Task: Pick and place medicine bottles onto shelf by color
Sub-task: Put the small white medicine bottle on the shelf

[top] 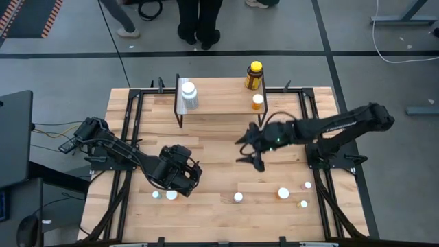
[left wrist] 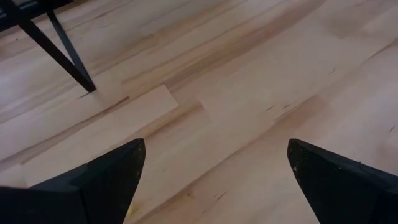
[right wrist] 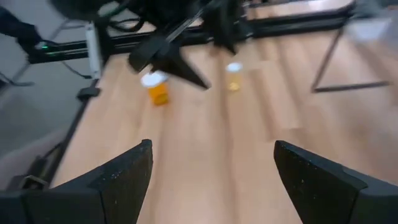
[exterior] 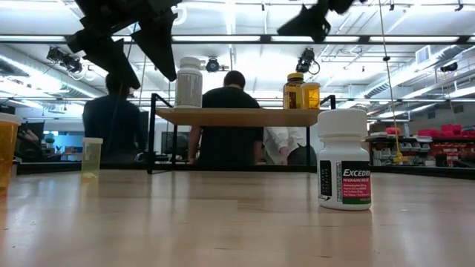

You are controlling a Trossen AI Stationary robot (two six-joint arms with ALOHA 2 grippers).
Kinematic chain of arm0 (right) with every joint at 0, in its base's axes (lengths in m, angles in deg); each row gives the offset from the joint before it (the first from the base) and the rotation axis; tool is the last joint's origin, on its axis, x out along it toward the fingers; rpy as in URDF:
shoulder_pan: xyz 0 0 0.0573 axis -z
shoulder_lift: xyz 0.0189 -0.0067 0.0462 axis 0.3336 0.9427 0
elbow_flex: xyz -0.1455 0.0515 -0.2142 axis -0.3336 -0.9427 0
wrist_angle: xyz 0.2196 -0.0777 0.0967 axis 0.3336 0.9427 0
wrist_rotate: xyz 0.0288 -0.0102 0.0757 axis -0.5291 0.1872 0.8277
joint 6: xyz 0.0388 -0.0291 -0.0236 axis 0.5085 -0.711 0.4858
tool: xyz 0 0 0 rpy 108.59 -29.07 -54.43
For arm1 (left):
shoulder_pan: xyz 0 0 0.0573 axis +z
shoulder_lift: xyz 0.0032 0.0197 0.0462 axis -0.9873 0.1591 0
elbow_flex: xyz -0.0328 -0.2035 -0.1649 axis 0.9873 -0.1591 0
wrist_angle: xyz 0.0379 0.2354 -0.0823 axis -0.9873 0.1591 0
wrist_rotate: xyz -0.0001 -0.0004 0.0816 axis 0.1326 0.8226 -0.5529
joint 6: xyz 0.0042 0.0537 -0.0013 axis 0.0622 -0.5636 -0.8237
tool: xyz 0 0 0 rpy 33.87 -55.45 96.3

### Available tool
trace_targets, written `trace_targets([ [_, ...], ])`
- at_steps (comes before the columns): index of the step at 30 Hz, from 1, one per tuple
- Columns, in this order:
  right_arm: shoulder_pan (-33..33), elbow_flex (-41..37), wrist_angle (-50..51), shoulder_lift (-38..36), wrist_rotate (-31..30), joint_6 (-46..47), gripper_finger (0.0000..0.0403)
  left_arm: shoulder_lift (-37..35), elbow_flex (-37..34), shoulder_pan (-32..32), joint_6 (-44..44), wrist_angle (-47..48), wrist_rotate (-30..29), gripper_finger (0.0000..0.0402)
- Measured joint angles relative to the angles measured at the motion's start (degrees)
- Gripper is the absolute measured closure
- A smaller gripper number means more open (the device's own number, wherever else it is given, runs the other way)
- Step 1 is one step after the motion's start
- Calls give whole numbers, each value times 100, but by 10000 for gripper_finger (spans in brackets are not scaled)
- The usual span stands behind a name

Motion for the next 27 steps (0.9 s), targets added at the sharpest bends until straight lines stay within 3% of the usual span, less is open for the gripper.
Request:
trace_targets([
  [5,-475,-990,-1321,1,-331,362,67,0,0,0,-358,3,0,2],
  [14,-1544,-2174,-3103,1,-979,152,68,0,0,249,-804,1,-4,2],
  [21,-2316,-2728,-3743,1,-1815,155,69,-2,0,429,-831,1,-4,2],
  [27,-2661,-2845,-3775,35,-2146,194,69,-2,0,442,-829,-5,-4,2],
])
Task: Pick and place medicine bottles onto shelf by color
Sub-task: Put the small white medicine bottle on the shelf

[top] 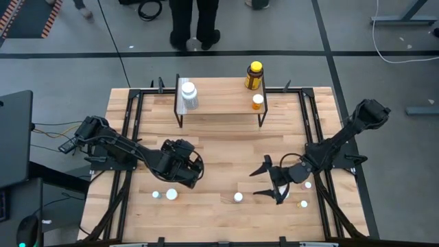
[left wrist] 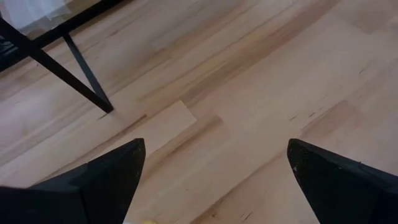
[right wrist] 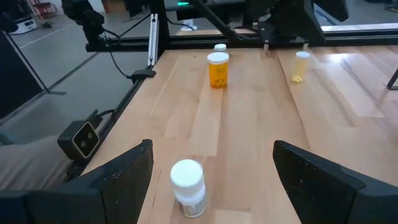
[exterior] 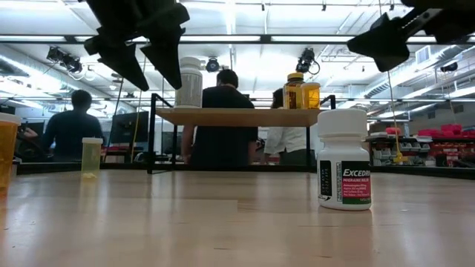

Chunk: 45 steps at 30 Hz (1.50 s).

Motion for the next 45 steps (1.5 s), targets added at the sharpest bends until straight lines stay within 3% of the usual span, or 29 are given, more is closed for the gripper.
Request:
trace_targets([
  [18,-51,39,-1544,1872,216,74,69,-2,2,0,15,-138,-2,2],
  [27,-51,698,-1574,2807,263,-107,69,-2,0,0,13,-166,0,2],
  [45,182,883,-1209,2967,244,43,69,-2,1,0,4,-186,0,2],
])
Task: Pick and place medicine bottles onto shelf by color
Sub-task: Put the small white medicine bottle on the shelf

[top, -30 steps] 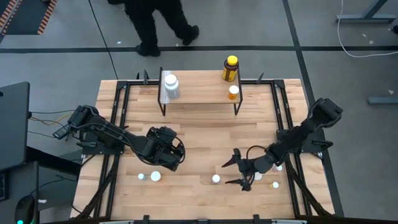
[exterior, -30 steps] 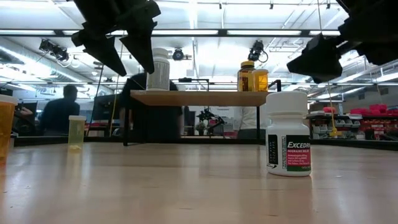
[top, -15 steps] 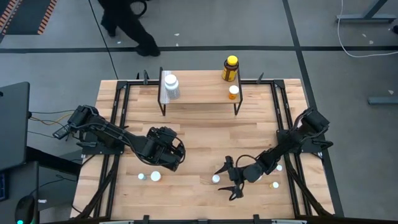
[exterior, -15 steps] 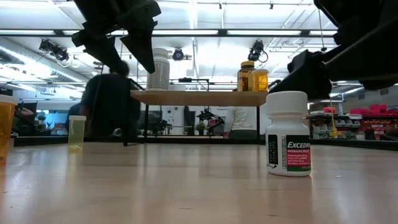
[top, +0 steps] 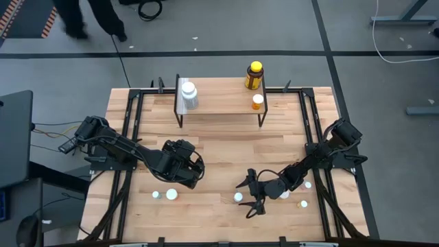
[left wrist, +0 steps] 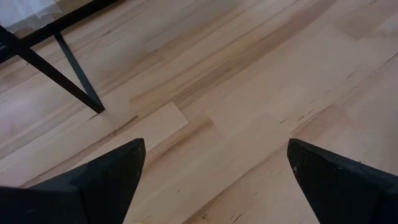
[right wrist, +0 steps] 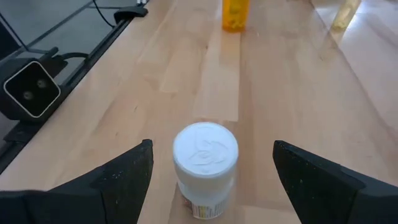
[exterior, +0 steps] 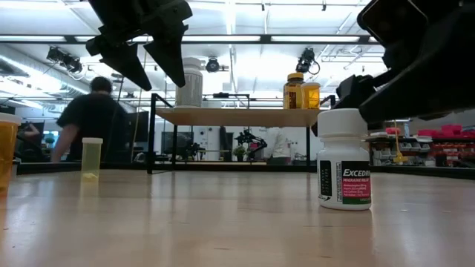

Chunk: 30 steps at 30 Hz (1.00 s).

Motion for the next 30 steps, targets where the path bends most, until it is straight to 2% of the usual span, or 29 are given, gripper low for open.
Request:
trace_targets([
  [6,6,0,10,0,-43,-20,79,0,-1,0,0,0,-1,2],
  [21,12,0,30,0,-46,-40,184,0,-1,0,-116,-46,0,2],
  [30,39,0,29,0,-46,-83,206,0,0,0,-131,-46,-1,2],
])
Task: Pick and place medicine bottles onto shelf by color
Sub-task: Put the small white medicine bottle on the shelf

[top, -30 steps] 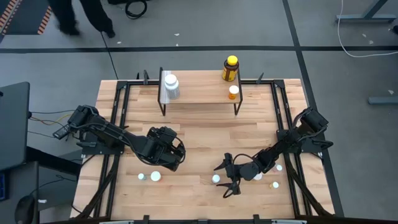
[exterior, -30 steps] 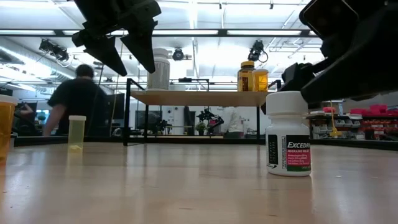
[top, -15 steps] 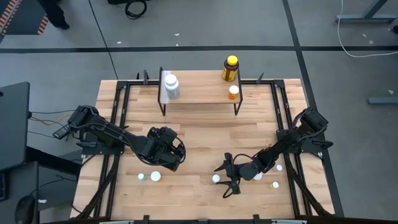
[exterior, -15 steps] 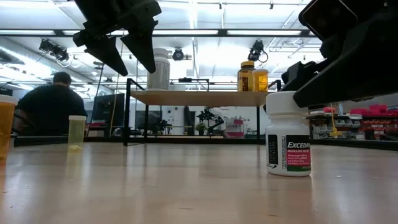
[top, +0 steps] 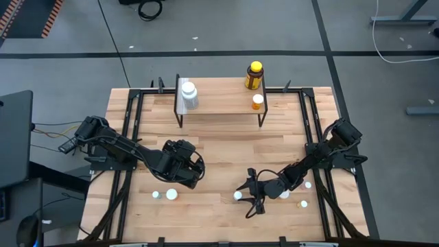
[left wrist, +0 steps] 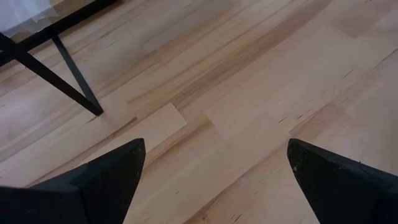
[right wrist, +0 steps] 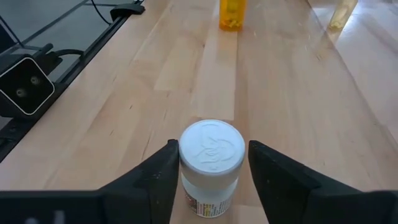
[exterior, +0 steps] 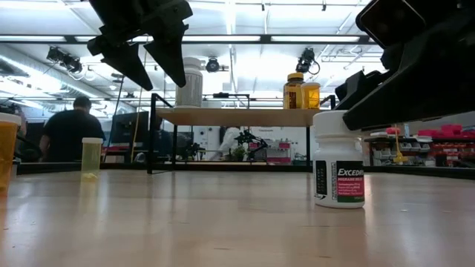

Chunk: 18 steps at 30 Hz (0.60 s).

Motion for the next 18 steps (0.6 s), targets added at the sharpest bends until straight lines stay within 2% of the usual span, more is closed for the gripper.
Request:
trace_targets([
  [9,259,0,-164,-64,0,77,209,0,1,0,0,2,1,2],
  [18,757,1,289,-810,31,44,209,2,1,0,-4,2,-1,2],
])
